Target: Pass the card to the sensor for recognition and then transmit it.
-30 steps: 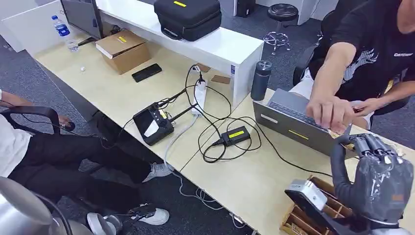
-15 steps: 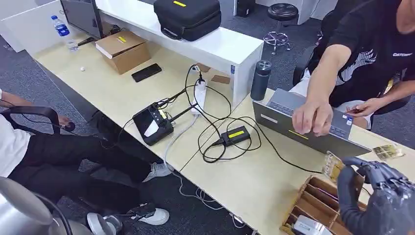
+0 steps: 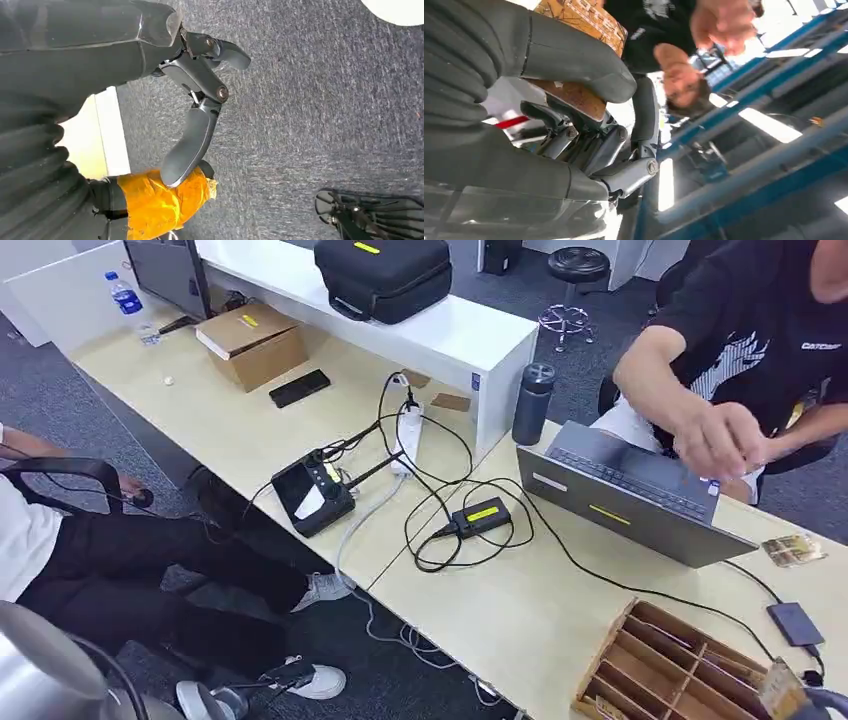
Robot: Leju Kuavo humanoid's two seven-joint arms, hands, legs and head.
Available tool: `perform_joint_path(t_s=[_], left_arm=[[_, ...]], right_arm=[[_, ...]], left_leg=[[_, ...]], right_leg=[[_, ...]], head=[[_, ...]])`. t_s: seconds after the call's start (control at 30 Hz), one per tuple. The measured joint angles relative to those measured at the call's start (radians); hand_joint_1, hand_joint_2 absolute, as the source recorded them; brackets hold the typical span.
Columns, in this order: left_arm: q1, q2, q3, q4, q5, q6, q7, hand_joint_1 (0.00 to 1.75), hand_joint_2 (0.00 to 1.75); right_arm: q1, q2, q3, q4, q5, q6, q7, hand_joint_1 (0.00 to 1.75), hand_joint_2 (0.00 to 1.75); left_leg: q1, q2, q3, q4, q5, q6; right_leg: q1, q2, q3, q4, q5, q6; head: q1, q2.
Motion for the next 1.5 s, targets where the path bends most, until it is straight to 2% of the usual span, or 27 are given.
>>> perform_joint_path(t_s=[0.2,0.47,0.93,1.5], left_arm=[[0.001,-0.006,0.016,0.0,0.003,0.006,0.005,0.0,1.75],[0.001,-0.011,0.031,0.0,0.003,0.009,0.01,0.0,1.75],[0.002,-0.016,0.052,0.0,-0.012,0.011,0.013,0.0,1.75],[0.001,-0.016,0.073,0.0,-0.029,0.011,0.018,0.0,1.75]], right_arm=[[0.061,-0.001,-0.083,0.033,0.038,0.008,0.006,1.75,1.75],[0.085,-0.001,-0.135,0.134,0.086,0.05,0.056,1.75,1.75],[0.092,-0.001,-0.182,0.288,0.144,0.086,0.122,1.75,1.75],[0.094,-0.001,-0.224,0.328,0.198,0.097,0.159,1.75,1.75]], left_leg=[[0.0,0.0,0.0,0.0,0.0,0.0],[0.0,0.0,0.0,0.0,0.0,0.0],[0.0,0.0,0.0,0.0,0.0,0.0],[0.0,0.0,0.0,0.0,0.0,0.0]], right_leg=[[0.0,0.0,0.0,0.0,0.0,0.0],[0.0,0.0,0.0,0.0,0.0,0.0],[0.0,0.0,0.0,0.0,0.0,0.0],[0.0,0.0,0.0,0.0,0.0,0.0]], head=[[0.0,0.0],[0.0,0.0],[0.0,0.0],[0.0,0.0]])
